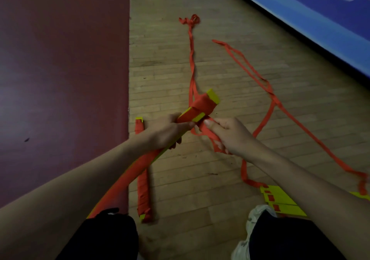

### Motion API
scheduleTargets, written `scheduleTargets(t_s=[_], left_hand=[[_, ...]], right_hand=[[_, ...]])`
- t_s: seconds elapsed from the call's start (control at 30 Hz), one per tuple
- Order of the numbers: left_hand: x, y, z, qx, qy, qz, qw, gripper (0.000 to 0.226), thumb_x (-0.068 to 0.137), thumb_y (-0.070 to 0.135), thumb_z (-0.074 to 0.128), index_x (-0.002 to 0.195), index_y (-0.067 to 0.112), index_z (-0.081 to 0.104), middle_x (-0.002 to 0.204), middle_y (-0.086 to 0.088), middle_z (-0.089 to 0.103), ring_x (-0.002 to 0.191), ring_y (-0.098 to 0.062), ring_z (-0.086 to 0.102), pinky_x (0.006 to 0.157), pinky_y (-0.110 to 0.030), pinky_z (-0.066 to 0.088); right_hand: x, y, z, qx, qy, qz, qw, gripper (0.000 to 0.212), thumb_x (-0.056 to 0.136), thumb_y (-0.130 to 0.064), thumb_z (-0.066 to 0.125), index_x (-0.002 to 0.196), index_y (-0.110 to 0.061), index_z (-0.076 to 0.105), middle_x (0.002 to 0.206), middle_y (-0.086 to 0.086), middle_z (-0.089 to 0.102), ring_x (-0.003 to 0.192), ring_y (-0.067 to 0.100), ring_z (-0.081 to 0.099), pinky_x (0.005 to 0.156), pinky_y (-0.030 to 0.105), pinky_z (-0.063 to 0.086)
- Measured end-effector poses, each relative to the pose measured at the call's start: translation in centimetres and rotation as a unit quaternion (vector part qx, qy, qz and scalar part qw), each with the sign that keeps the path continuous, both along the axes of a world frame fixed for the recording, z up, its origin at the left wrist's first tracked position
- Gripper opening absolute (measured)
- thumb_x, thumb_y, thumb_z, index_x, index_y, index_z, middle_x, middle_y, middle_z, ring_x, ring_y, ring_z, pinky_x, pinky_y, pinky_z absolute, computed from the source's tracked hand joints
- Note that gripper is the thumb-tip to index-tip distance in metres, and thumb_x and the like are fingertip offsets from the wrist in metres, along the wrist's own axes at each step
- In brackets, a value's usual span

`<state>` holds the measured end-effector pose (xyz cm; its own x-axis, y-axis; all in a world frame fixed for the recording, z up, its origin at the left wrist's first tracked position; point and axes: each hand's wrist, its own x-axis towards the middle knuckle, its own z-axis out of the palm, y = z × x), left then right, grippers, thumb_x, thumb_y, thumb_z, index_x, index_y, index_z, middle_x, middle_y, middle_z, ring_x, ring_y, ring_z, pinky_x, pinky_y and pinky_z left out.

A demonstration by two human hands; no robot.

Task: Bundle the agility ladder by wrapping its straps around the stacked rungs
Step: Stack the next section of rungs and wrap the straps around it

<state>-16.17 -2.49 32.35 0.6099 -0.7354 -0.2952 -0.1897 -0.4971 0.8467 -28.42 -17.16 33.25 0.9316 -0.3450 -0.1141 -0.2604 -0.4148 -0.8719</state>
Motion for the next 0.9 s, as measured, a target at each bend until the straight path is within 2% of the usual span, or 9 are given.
scheduleTargets(t_s=[0.13,0.27,0.47,0.57,0.63,0.7,0.73,0.83,0.9], left_hand=[[-1.1,-0.3,-0.2,0.047,-0.228,-0.017,0.972,0.029,0.095,0.051,0.046,0.093,0.023,0.047,0.085,-0.008,0.066,0.084,-0.032,0.064,0.069,-0.040,0.047],[-2.3,-0.6,-0.3,0.132,-0.393,-0.019,0.910,0.039,0.098,0.054,0.035,0.108,0.017,0.042,0.100,-0.011,0.066,0.093,-0.036,0.062,0.063,-0.036,0.036],[-4.4,-1.4,-0.7,0.211,-0.503,-0.072,0.835,0.038,0.103,0.044,0.027,0.120,0.013,0.037,0.105,-0.009,0.067,0.090,-0.030,0.066,0.059,-0.033,0.034],[-4.5,-1.1,-0.5,0.197,-0.510,-0.101,0.831,0.046,0.100,0.053,0.026,0.122,0.014,0.036,0.108,-0.008,0.066,0.094,-0.032,0.064,0.061,-0.033,0.032],[-3.4,-0.5,0.4,0.160,-0.415,-0.105,0.890,0.050,0.093,0.065,0.030,0.111,0.020,0.039,0.098,-0.006,0.063,0.089,-0.029,0.061,0.064,-0.033,0.033],[-1.6,0.3,1.5,0.079,-0.200,-0.066,0.974,0.053,0.086,0.073,0.039,0.093,0.020,0.042,0.084,-0.001,0.057,0.082,-0.021,0.056,0.066,-0.033,0.039],[-0.5,0.6,1.6,0.030,-0.096,-0.037,0.994,0.059,0.081,0.076,0.045,0.091,0.017,0.049,0.084,-0.002,0.059,0.083,-0.021,0.059,0.071,-0.035,0.046],[1.3,1.5,0.8,-0.051,0.152,-0.037,0.986,0.074,0.070,0.074,0.061,0.111,0.013,0.064,0.110,-0.011,0.068,0.101,-0.029,0.065,0.092,-0.043,0.050],[1.6,2.0,-0.1,-0.074,0.286,-0.083,0.952,0.079,0.067,0.065,0.072,0.120,0.007,0.061,0.121,-0.015,0.066,0.103,-0.035,0.066,0.091,-0.045,0.052]], right_hand=[[0.4,0.5,0.6,0.026,-0.031,-0.057,0.998,0.046,0.102,-0.029,0.045,0.067,-0.001,0.058,0.033,-0.007,0.041,0.030,0.002,0.039,0.037,0.011,0.029],[0.7,1.0,0.8,0.042,-0.026,-0.101,0.994,0.052,0.095,-0.045,0.054,0.053,-0.014,0.056,0.033,-0.008,0.041,0.032,0.003,0.040,0.039,0.014,0.030],[1.3,1.5,0.1,0.144,0.001,-0.201,0.969,0.039,0.087,-0.044,0.066,0.062,-0.015,0.059,0.034,-0.010,0.043,0.034,0.006,0.038,0.038,0.020,0.027],[0.9,1.2,0.1,0.195,0.010,-0.194,0.961,0.042,0.088,-0.038,0.066,0.055,-0.015,0.054,0.034,-0.007,0.041,0.031,0.006,0.034,0.037,0.018,0.024],[0.7,0.9,0.2,0.237,-0.006,-0.182,0.954,0.050,0.088,-0.036,0.066,0.045,-0.016,0.048,0.034,-0.003,0.035,0.030,0.008,0.030,0.038,0.019,0.020],[0.5,0.5,0.3,0.277,-0.032,-0.139,0.950,0.058,0.090,-0.035,0.062,0.037,-0.019,0.047,0.032,-0.002,0.032,0.028,0.008,0.025,0.042,0.023,0.016],[0.5,0.3,0.4,0.290,-0.046,-0.109,0.950,0.059,0.091,-0.035,0.060,0.036,-0.018,0.048,0.032,-0.002,0.031,0.027,0.008,0.024,0.044,0.024,0.015],[0.5,0.3,0.7,0.310,-0.075,-0.035,0.947,0.056,0.086,-0.039,0.061,0.053,0.005,0.050,0.031,0.000,0.029,0.026,0.008,0.021,0.040,0.020,0.018],[0.6,0.5,0.7,0.313,-0.080,-0.016,0.946,0.055,0.081,-0.042,0.061,0.050,0.003,0.051,0.031,0.000,0.029,0.026,0.008,0.020,0.040,0.021,0.016]])
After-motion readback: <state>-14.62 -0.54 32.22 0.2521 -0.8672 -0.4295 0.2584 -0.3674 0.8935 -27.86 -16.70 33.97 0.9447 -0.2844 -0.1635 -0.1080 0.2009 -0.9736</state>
